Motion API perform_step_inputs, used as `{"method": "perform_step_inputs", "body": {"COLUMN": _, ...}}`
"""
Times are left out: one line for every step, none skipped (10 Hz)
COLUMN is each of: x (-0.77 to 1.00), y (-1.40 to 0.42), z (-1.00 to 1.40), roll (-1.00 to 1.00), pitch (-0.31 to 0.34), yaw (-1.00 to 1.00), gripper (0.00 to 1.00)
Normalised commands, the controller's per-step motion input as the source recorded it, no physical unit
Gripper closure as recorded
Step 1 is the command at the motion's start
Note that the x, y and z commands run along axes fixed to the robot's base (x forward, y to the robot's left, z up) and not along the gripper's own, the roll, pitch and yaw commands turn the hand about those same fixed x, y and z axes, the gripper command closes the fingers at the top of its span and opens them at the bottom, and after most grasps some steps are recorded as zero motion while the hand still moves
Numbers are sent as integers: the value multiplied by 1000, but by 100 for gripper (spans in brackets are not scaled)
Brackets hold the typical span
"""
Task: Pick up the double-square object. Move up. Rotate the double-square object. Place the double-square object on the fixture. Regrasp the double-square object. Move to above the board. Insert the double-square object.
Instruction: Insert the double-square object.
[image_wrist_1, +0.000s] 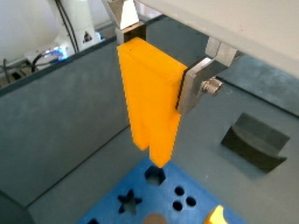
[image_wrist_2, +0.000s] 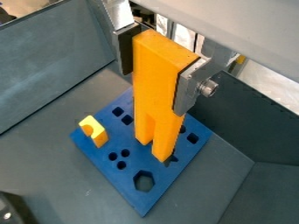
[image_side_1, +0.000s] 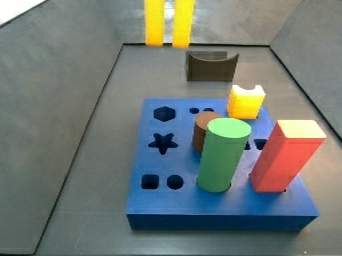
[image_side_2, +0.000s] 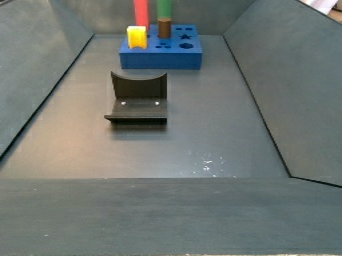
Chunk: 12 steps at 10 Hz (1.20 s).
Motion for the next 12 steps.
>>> {"method": "perform_step_inputs", "body": {"x": 334, "y": -154, "z": -89, "roll": -9, "pitch": -99, "yaw": 237, "gripper": 100}}
{"method": "perform_step_inputs", "body": {"x": 814, "y": -140, "z": -89, "roll": 0, "pitch": -47, "yaw": 303, "gripper": 100}}
{"method": "perform_step_inputs", "body": {"x": 931, "y": -80, "z": -129, "roll": -6, "pitch": 0, "yaw": 271, "gripper": 100}}
{"method": "perform_step_inputs", "body": {"x": 909, "y": -37, "z": -91, "roll": 0, "pitch": -3, "yaw": 294, "gripper": 100}}
{"method": "perform_step_inputs", "body": {"x": 943, "y": 0, "z": -46, "roll": 0, "pitch": 0, "yaw": 314, "gripper": 100}}
{"method": "perform_step_inputs", "body": {"x": 1000, "y": 0, "z": -94, "roll": -6, "pitch": 0, "yaw": 289, "gripper": 100}}
{"method": "perform_step_inputs", "body": {"x": 1000, "y": -103, "z": -131, "roll": 0, "pitch": 1, "yaw": 154, "gripper": 100}}
{"method": "perform_step_inputs", "body": {"x": 1000, "y": -134, "z": -157, "roll": -36, "pitch": 0, "yaw": 74, "gripper": 100}}
{"method": "perform_step_inputs", "body": {"x": 1000, "y": -120, "z": -206, "roll": -103, "pitch": 0, "yaw": 0, "gripper": 100}}
{"method": "perform_step_inputs", "body": {"x": 1000, "y": -103, "z": -211, "roll": -103, "pitch": 0, "yaw": 0, "gripper": 100}}
{"method": "perform_step_inputs", "body": {"x": 1000, "y": -109, "z": -211, "roll": -103, "pitch": 0, "yaw": 0, "gripper": 100}}
{"method": "perform_step_inputs", "body": {"x": 1000, "y": -103, "z": -200, "roll": -104, "pitch": 0, "yaw": 0, "gripper": 100}}
